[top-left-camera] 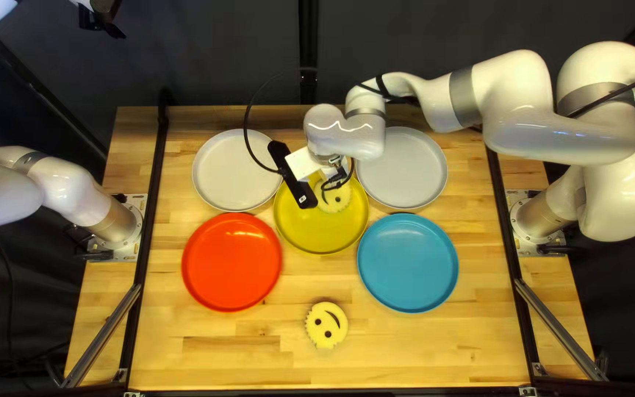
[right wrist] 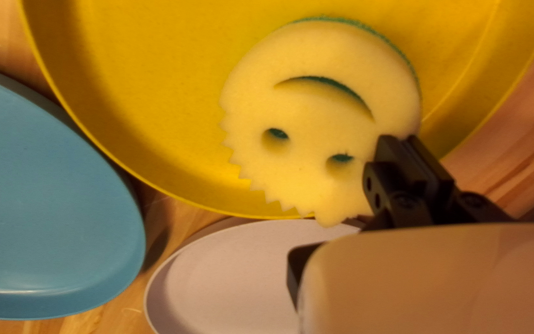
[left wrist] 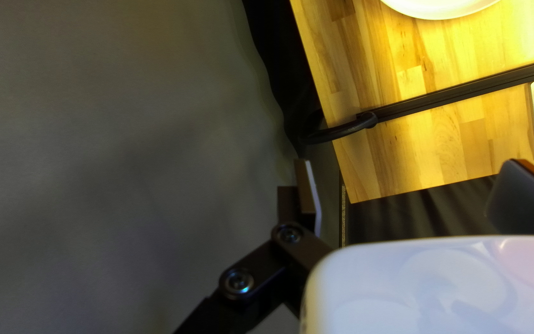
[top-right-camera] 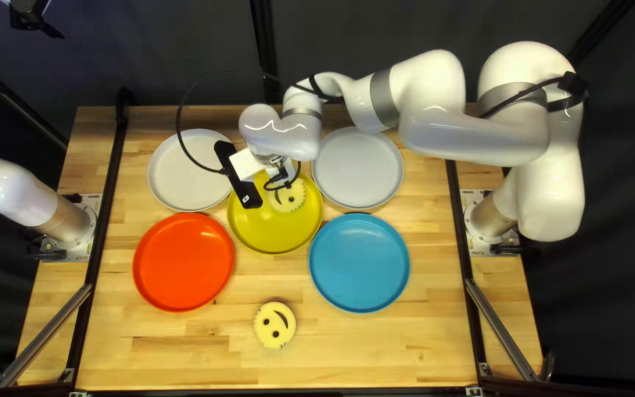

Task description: Pick up sponge and scrub the plate

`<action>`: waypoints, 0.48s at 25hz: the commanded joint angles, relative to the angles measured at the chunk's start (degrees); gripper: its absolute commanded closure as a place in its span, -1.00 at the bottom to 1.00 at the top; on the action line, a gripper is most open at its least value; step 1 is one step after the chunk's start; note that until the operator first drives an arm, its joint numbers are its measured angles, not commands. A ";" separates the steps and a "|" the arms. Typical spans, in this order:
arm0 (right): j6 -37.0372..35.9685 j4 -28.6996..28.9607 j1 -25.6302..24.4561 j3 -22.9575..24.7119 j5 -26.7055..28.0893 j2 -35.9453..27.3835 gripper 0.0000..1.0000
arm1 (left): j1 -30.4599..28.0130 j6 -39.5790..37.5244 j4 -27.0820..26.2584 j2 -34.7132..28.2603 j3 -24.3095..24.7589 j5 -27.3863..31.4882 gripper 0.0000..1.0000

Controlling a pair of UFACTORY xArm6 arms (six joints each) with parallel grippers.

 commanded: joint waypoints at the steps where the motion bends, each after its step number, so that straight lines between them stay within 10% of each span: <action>1: -0.57 -0.61 0.35 2.83 -1.95 -1.77 1.00 | 0.00 0.00 0.00 0.00 0.00 0.00 -1.00; 12: 1.36 0.98 5.57 8.23 -4.14 -5.11 1.00 | 0.00 0.00 0.00 0.00 0.00 0.00 -1.00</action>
